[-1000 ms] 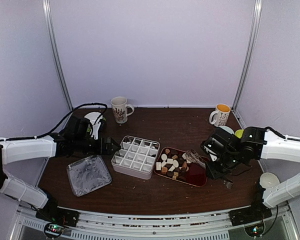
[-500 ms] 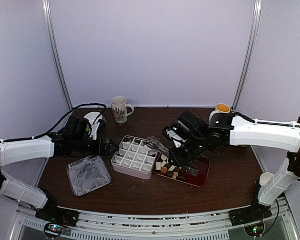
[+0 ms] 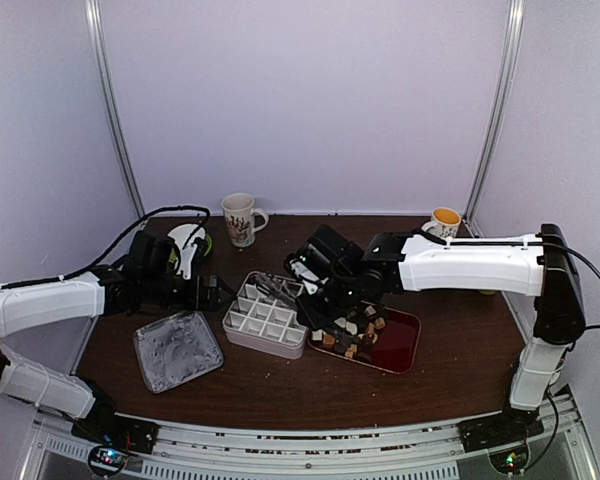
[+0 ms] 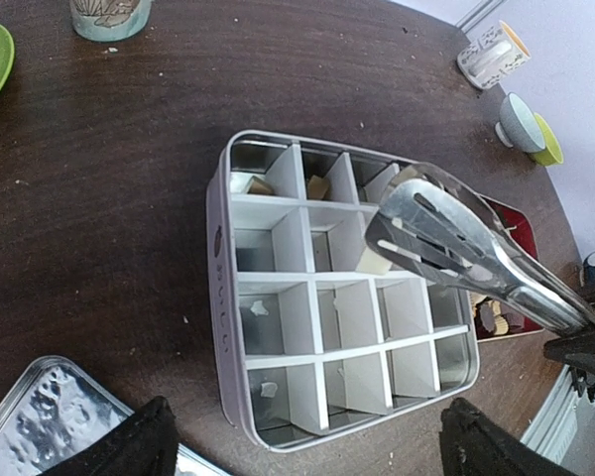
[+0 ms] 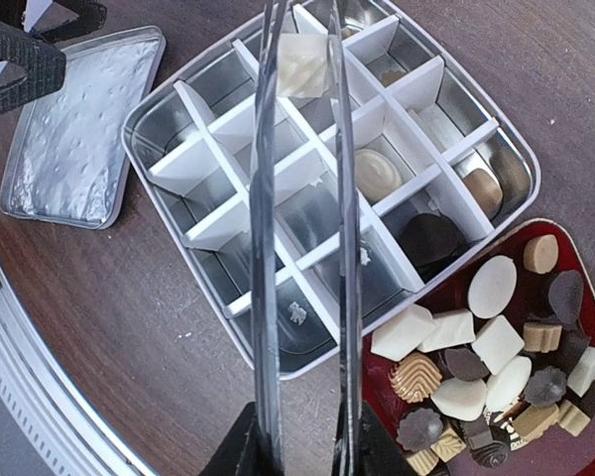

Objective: Pack the chocolate
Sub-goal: Place the fake chocolate in the empty pocket of the box.

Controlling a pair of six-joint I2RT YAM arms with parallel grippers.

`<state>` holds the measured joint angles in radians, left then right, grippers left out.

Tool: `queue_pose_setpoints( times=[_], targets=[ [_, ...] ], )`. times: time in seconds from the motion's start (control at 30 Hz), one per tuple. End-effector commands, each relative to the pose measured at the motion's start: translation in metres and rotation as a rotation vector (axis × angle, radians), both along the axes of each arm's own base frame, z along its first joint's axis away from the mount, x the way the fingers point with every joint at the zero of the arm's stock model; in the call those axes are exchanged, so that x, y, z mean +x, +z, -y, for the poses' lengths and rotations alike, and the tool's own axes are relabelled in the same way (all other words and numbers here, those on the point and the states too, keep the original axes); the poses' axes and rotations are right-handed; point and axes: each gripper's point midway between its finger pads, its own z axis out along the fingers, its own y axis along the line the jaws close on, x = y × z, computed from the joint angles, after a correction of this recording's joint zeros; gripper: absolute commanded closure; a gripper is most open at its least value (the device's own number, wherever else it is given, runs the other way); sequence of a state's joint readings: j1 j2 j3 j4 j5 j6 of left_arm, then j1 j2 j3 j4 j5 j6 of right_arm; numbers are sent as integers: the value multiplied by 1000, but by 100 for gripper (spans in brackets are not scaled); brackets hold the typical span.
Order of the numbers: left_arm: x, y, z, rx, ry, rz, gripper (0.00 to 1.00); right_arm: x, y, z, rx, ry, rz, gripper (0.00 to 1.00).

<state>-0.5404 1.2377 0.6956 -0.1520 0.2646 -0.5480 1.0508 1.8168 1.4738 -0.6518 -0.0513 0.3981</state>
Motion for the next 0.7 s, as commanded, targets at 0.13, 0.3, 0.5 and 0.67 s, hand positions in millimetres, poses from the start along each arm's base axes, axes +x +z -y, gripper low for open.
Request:
queue_pose_setpoints(
  times=[0.13,0.3,0.5,0.67],
  targets=[
    [2,7,1,1,-8,33,5,16,6,-14,11,-6,78,72],
    [1,6,1,4,-8,31,5,19,2,-13,-18,-9,87,66],
    [0,6,-1,3,-5,29,5,18,2,-12,-27,-10,94,60],
    [0,6,-1,3,-2,32,5,19,9,-9,-24,-16,108,60]
  ],
)
